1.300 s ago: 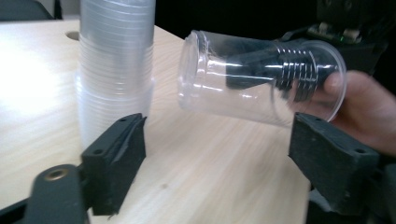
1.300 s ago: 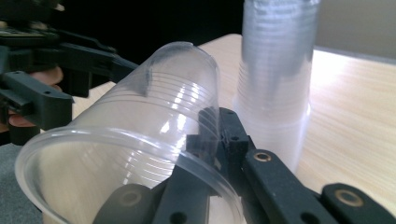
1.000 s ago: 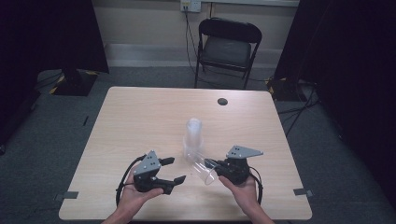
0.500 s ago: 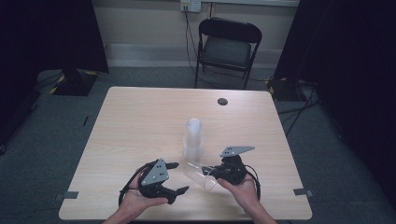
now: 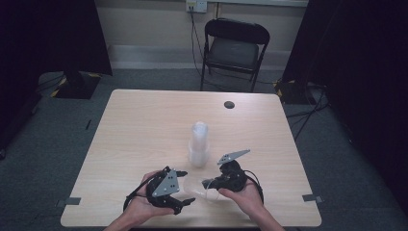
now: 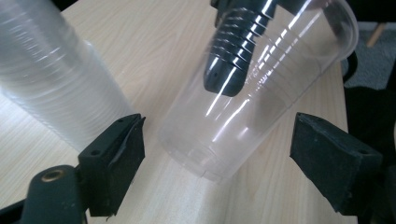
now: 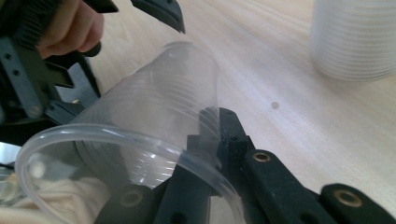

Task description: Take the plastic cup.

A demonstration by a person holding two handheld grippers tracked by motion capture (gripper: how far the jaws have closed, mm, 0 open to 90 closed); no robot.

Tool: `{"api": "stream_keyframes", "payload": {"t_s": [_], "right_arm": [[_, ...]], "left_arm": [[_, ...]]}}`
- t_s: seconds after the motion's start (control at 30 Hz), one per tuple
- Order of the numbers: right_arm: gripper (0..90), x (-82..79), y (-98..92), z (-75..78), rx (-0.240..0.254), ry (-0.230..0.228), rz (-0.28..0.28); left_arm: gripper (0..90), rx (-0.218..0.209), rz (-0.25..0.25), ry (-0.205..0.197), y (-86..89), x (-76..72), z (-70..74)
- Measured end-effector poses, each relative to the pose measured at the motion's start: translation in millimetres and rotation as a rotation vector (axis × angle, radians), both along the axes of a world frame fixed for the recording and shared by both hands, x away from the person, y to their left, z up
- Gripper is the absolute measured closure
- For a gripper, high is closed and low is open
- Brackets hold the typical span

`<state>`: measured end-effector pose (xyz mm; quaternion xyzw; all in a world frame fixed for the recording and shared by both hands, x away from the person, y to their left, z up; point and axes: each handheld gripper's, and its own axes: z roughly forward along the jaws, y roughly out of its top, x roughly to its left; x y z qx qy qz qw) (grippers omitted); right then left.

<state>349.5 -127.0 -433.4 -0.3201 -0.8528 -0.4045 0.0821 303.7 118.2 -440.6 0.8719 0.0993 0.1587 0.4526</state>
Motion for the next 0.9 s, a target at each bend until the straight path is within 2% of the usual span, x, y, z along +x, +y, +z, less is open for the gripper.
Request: {"api": "stream_keyframes", "payload": {"t_s": [0.03,0.1,0.23,0.27,0.3,0.37,0.43,0.53,0.57,0.77,0.8,0.83,0.9], "right_arm": [[90.0,0.5,0.9,0.6,-0.008,0.016,0.009],[90.0,0.7,2.7,0.1,-0.014,0.031,0.025],[90.0,1.0,5.9,-1.1,-0.023,0.050,0.041],[90.0,0.9,7.1,-1.8,-0.022,0.053,0.043],[90.0,1.1,8.4,-2.1,-0.027,0.059,0.047],[90.0,1.2,10.6,-2.7,-0.035,0.065,0.052],[90.0,1.6,13.3,-3.6,-0.042,0.069,0.060],[90.0,3.4,16.6,-4.8,-0.048,0.079,0.061],[90.0,4.2,17.7,-5.0,-0.050,0.082,0.061],[90.0,9.3,23.5,-6.3,-0.075,0.126,0.063],[90.0,9.9,24.6,-6.5,-0.078,0.130,0.062],[90.0,10.7,27.5,-7.7,-0.085,0.144,0.063],[90.0,11.2,28.8,-8.2,-0.084,0.149,0.066]], "left_arm": [[18.7,0.020,-0.016,-0.009,-1.8,-0.1,-1.7],[19.8,0.030,-0.024,-0.019,-3.2,-0.4,-2.6],[20.5,0.063,-0.051,-0.030,-8.3,-3.2,-6.2],[20.9,0.082,-0.062,-0.045,-9.6,-3.6,-6.5],[21.8,0.078,-0.068,-0.044,-10.9,-4.4,-7.9],[23.9,0.099,-0.062,-0.058,-12.4,-5.1,-8.7],[24.1,0.114,-0.082,-0.070,-14.3,-2.9,-10.6],[26.8,0.094,-0.080,-0.063,-16.8,-3.6,-13.5],[26.8,0.109,-0.088,-0.076,-16.5,-3.1,-12.7],[26.9,0.123,-0.102,-0.104,-18.2,-5.5,-11.9],[27.1,0.112,-0.094,-0.101,-19.2,-6.3,-12.3],[26.5,0.120,-0.104,-0.114,-19.7,-5.9,-10.8],[26.1,0.116,-0.105,-0.114,-21.3,-7.9,-10.8]]}}
